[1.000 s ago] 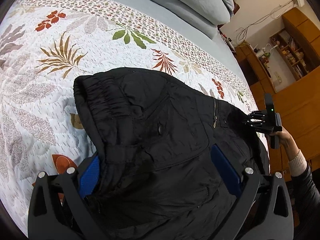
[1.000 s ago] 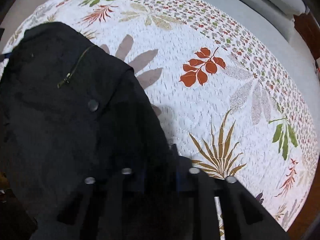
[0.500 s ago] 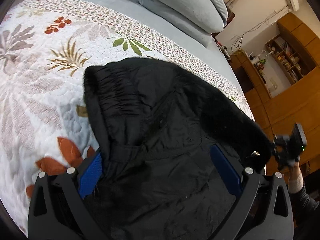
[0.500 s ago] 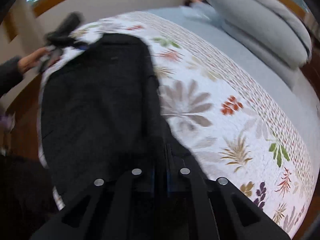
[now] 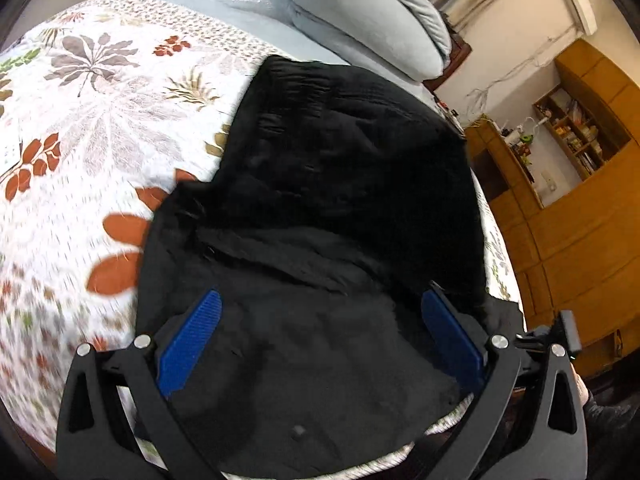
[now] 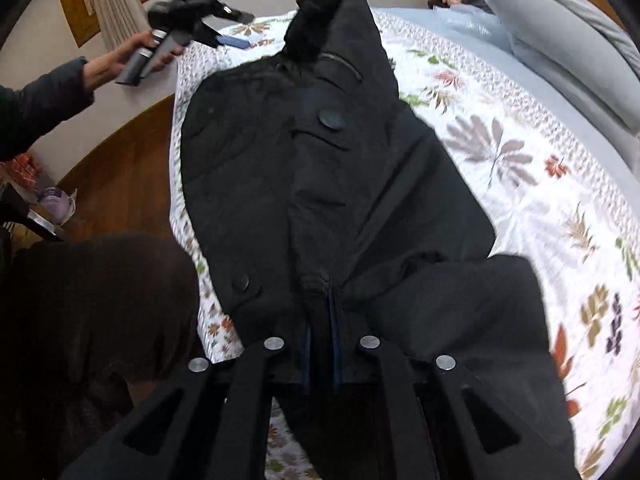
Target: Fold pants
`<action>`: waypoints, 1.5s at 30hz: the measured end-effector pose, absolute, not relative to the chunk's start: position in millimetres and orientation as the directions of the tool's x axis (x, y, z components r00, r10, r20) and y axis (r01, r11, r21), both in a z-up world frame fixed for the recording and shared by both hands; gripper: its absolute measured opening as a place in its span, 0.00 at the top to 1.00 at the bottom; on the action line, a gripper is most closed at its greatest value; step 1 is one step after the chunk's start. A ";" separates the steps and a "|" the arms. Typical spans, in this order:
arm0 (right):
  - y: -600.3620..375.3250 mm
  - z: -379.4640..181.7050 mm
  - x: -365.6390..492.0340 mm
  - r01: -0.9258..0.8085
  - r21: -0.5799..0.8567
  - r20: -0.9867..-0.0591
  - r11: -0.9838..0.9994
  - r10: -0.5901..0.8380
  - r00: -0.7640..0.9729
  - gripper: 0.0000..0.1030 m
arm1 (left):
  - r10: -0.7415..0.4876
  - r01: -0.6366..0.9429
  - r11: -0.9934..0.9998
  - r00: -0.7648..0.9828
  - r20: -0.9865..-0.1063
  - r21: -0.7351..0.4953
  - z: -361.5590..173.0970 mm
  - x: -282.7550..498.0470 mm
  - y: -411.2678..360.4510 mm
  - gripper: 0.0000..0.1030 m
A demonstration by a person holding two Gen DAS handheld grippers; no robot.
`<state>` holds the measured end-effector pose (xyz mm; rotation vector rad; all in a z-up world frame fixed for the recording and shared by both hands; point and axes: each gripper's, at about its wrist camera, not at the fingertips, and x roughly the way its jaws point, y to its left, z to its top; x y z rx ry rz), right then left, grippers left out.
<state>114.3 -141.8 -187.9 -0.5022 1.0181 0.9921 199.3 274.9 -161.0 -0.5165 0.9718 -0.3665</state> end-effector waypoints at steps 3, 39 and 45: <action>-140.2 -195.8 112.3 -0.863 0.090 -0.884 0.498 0.439 0.161 0.93 | -0.561 0.094 0.791 0.503 -0.657 -0.604 -152.7 188.9 248.4 0.02; -174.1 -219.7 84.0 -0.809 0.200 -0.878 0.552 0.467 0.101 0.84 | -0.305 -0.319 0.766 0.584 -0.752 -0.558 -211.1 111.2 231.2 0.13; -218.1 -176.2 64.6 -0.703 0.396 -0.730 0.591 0.667 0.149 0.35 | -0.078 -0.305 0.877 0.672 -0.736 -0.371 -146.3 73.9 227.2 0.11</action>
